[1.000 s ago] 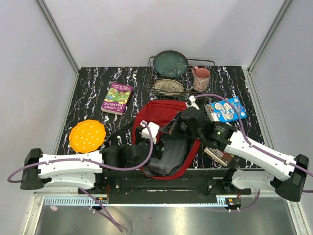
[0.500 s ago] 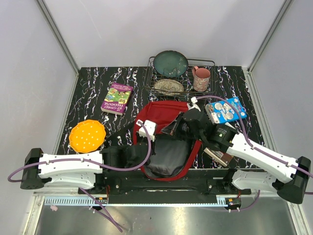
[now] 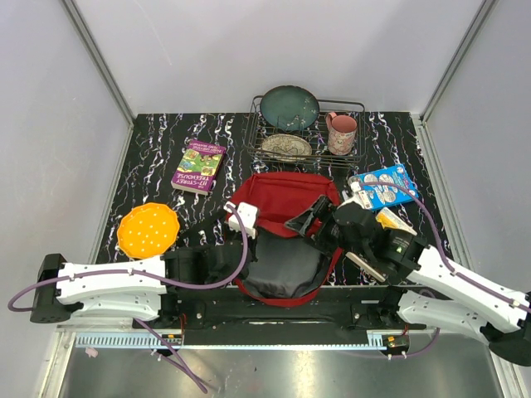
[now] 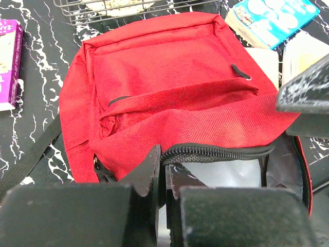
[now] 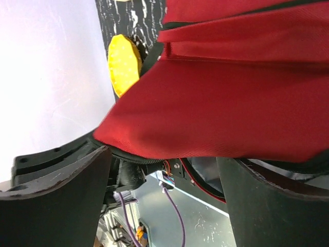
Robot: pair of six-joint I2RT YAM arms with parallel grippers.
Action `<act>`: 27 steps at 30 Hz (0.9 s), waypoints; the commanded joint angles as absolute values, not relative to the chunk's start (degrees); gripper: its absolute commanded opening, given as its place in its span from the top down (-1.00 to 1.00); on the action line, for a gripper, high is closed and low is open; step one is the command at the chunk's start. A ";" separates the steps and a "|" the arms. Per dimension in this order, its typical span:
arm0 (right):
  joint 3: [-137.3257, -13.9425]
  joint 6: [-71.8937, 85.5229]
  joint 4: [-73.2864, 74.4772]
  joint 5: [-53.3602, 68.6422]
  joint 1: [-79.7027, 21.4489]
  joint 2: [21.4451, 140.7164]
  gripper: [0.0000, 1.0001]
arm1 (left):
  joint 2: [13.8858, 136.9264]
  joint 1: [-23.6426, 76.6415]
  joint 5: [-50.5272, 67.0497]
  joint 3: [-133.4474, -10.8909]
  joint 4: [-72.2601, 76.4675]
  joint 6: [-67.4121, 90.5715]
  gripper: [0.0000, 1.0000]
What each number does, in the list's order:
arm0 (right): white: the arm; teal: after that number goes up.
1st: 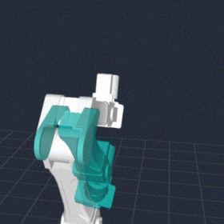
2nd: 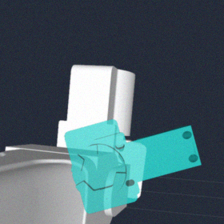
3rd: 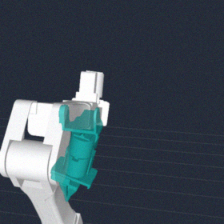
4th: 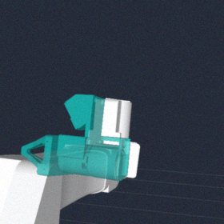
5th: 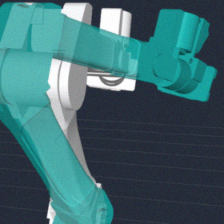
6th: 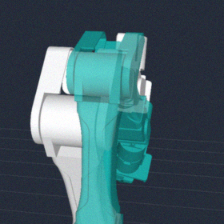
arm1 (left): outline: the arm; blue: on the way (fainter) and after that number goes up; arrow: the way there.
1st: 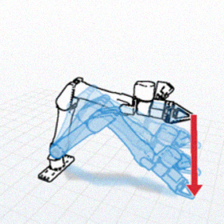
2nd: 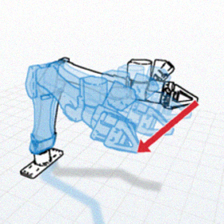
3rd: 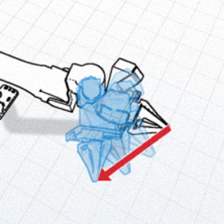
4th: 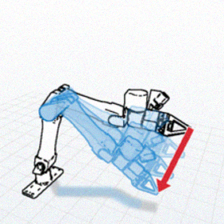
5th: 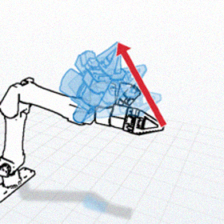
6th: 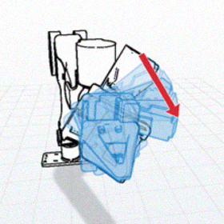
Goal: Pack the student bag
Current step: Unzip the student bag at the center of the board.
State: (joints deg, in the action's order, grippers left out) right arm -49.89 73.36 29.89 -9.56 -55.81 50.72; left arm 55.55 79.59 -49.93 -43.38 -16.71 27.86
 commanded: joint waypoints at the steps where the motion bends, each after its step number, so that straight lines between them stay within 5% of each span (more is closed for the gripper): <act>1: -44.41 80.58 30.68 -11.26 -55.55 47.73 -0.78 | 53.79 79.63 -48.78 -46.05 -15.12 26.81 1.00; 10: -39.02 86.57 23.20 -12.73 -55.55 47.29 -0.70 | 54.41 79.72 -42.63 -46.76 -16.43 24.96 1.00; 17: -39.37 86.04 22.41 -18.01 -55.46 46.76 -0.15 | 51.68 79.72 -39.91 -44.48 -18.10 27.07 1.00; 20: -39.73 85.78 21.71 -19.33 -55.37 47.11 0.29 | 51.24 79.72 -38.50 -44.03 -18.46 27.16 1.00; 22: -40.25 84.55 21.36 -19.77 -55.28 47.55 0.79 | 51.50 79.72 -37.27 -44.03 -18.90 27.07 0.99; 25: -41.57 82.45 21.01 -20.04 -55.37 47.99 1.00 | 52.12 79.72 -36.48 -44.38 -19.51 26.98 0.74; 26: -42.01 81.66 21.01 -20.04 -55.28 48.16 1.00 | 52.29 79.80 -36.30 -44.56 -19.60 26.90 0.21; 27: -42.97 80.35 20.92 -19.60 -55.28 48.69 1.00 | 52.38 79.80 -36.39 -44.65 -19.86 26.89 0.08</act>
